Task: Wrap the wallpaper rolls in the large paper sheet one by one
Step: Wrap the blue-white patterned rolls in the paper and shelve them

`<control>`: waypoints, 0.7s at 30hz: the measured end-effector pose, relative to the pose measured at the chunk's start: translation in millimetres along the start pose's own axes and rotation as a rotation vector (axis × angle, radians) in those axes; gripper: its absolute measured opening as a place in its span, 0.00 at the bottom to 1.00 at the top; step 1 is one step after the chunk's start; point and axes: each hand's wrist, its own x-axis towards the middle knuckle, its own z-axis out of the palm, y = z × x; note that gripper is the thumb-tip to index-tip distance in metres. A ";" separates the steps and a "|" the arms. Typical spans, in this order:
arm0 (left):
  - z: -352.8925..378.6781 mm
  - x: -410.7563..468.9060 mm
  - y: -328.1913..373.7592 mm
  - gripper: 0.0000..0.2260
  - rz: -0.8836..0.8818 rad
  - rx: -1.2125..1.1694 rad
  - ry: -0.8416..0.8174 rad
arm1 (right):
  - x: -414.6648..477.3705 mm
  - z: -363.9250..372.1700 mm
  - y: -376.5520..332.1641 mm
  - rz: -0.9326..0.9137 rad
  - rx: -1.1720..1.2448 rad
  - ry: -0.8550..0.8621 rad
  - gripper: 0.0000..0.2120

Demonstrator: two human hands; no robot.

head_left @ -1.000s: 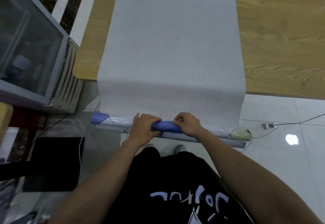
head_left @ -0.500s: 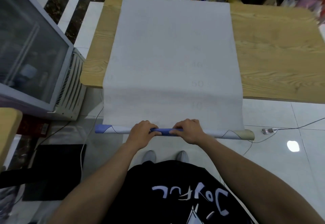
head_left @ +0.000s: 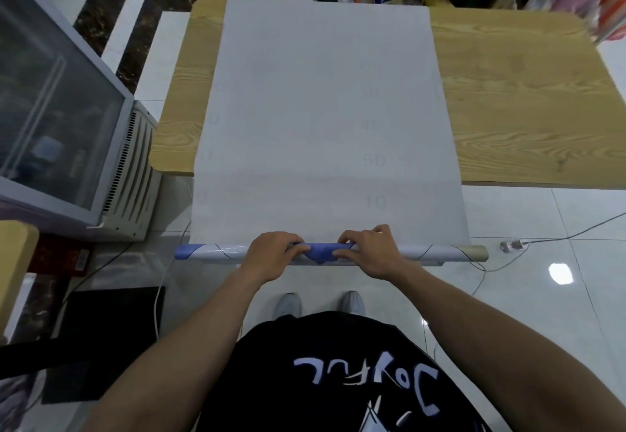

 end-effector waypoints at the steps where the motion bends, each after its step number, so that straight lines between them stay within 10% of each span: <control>1: 0.5 0.6 0.5 0.15 0.019 0.013 0.021 | 1.0 -0.6 0.3 0.003 -0.008 -0.010 0.18; 21: -8.6 14.0 -5.3 0.16 0.110 0.355 -0.138 | 16.6 -10.3 13.2 -0.112 -0.071 -0.153 0.22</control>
